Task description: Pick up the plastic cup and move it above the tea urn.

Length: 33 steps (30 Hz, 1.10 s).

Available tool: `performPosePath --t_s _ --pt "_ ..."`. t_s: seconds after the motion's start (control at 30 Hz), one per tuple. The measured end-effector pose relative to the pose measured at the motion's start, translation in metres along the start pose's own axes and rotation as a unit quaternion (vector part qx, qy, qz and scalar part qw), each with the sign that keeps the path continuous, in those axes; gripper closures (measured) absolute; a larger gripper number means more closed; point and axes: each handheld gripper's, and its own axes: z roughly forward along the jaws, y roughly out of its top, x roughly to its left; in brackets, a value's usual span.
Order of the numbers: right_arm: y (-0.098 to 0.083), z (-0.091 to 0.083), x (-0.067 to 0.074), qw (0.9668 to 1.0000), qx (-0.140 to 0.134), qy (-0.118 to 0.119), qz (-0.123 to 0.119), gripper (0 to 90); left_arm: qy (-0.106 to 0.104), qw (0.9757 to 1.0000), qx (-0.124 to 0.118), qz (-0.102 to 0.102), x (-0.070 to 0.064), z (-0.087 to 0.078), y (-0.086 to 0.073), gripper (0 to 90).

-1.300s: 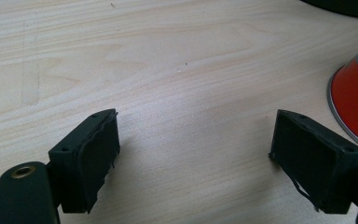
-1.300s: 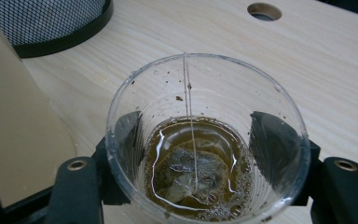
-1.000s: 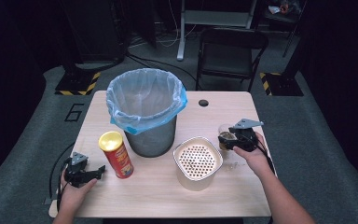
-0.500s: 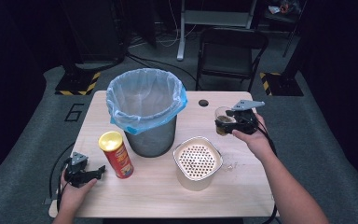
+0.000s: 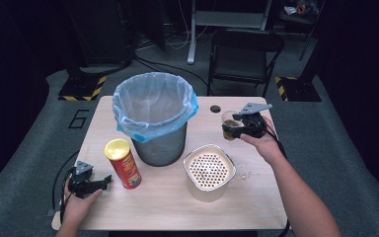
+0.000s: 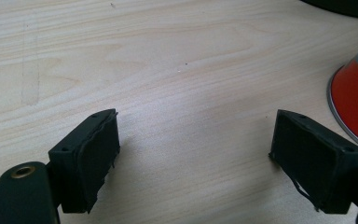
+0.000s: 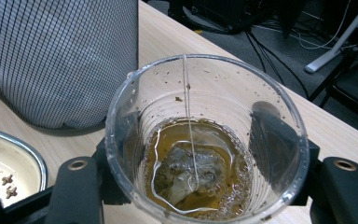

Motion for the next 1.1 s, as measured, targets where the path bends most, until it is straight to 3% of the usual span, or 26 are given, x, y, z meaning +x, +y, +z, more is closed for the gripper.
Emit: performPosePath --t_s 0.47,0.77,0.9,1.1 --pt "0.0 -0.001 0.0 0.9998 -0.009 0.004 -0.014 35.0 -0.001 1.0 0.001 0.0 0.0 0.0 0.0 15.0" --pt "0.008 -0.006 0.013 0.9967 -0.015 -0.005 -0.08 35.1 -0.001 1.0 0.001 0.001 0.0 0.0 0.0 15.1" --pt "0.009 -0.007 0.018 0.9953 -0.018 -0.006 -0.095 35.1 -0.001 1.0 0.001 0.001 0.0 0.0 0.0 15.1" --pt "0.009 -0.015 0.03 0.9888 -0.035 -0.007 -0.144 35.1 0.0 1.0 0.0 0.001 0.0 0.0 0.0 15.1"
